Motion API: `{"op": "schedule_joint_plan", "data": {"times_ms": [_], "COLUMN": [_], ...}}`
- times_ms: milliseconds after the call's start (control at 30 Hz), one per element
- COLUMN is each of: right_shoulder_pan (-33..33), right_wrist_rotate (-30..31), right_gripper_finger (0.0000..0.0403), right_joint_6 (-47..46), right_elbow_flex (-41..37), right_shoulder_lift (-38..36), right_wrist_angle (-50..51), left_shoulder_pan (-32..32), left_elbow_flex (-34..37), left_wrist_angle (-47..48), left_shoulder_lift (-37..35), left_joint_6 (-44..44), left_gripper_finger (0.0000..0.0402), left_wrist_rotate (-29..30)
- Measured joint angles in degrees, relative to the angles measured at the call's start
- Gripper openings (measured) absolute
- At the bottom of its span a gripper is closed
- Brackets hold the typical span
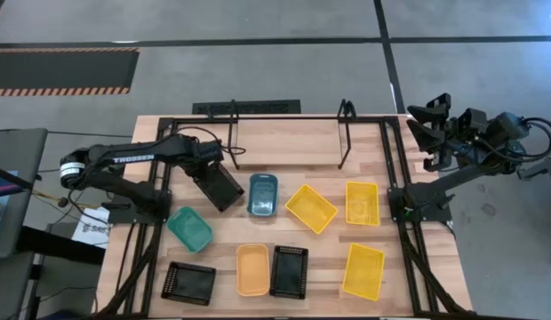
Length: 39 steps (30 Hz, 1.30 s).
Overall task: Stack baskets on shelf by color
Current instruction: Put the middle black bin on the shelf
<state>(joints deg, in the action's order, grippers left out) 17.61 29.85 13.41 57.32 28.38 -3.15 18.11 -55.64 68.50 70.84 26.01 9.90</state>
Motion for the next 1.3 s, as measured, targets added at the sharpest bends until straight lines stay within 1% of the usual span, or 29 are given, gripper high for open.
{"op": "schedule_joint_plan", "data": {"times_ms": [100,200,300,367,433,500,567,733,867,1000,1033,1100,1200,1300], "right_shoulder_pan": [0.0,0.0,0.0,-0.01,0.0,-0.02,0.0,-0.01,-0.02,-0.02,0.0,0.0,-0.02,-0.02], "right_wrist_rotate": [0.02,0.03,0.04,0.06,0.07,0.07,0.07,0.04,0.04,0.04,0.03,0.02,0.02,-0.03], "right_gripper_finger": [0.0183,0.0183,0.0184,0.0184,0.0183,0.0181,0.018,0.0181,0.0179,0.0179,0.0179,0.018,0.0181,0.018], "right_joint_6": [0.1,0.1,0.11,0.09,0.09,0.09,0.09,0.09,0.08,0.04,0.04,0.02,0.0,0.0], "right_elbow_flex": [0.0,0.0,0.0,0.0,0.0,0.0,0.0,0.0,0.0,0.0,0.0,0.0,0.02,0.02], "right_shoulder_lift": [0.0,0.0,0.0,0.0,0.0,0.0,0.0,0.0,0.0,0.0,0.0,0.0,0.0,0.0], "right_wrist_angle": [-0.05,-0.05,-0.05,-0.03,-0.01,-0.01,-0.01,-0.01,-0.05,-0.12,-0.16,-0.16,-0.04,0.46], "left_shoulder_pan": [-3.01,-6.88,-11.08,-13.27,-14.1,-13.56,-12.1,-5.96,-0.31,4.77,5.79,7.73,9.92,11.17], "left_elbow_flex": [-6.63,-14.5,-22.57,-28.03,-33.57,-39.1,-44.57,-57.99,-68.68,-79.22,-79.48,-76.85,-76.47,-76.91], "left_wrist_angle": [3.66,5.55,5.73,5.66,6.24,6.46,6.66,7.46,9.24,14.92,15.44,14.93,15.93,15.46], "left_shoulder_lift": [-3.24,-6.99,-10.03,-10.75,-10.41,-8.88,-6.37,3.63,13.8,24.65,26.76,28.89,33.43,38.78], "left_joint_6": [2.3,4.35,4.77,4.49,1.51,-3.52,-9.39,-22.86,-32.0,-37.94,-39.44,-42.41,-45.67,-48.72], "left_gripper_finger": [0.0,0.0,0.0,0.0,0.0,0.0,0.0,0.0,0.0,0.0,0.0,0.0,0.0,0.0], "left_wrist_rotate": [1.19,4.85,11.97,17.84,21.68,22.91,22.88,17.04,7.5,0.21,-0.96,-3.5,-6.85,-6.14]}}
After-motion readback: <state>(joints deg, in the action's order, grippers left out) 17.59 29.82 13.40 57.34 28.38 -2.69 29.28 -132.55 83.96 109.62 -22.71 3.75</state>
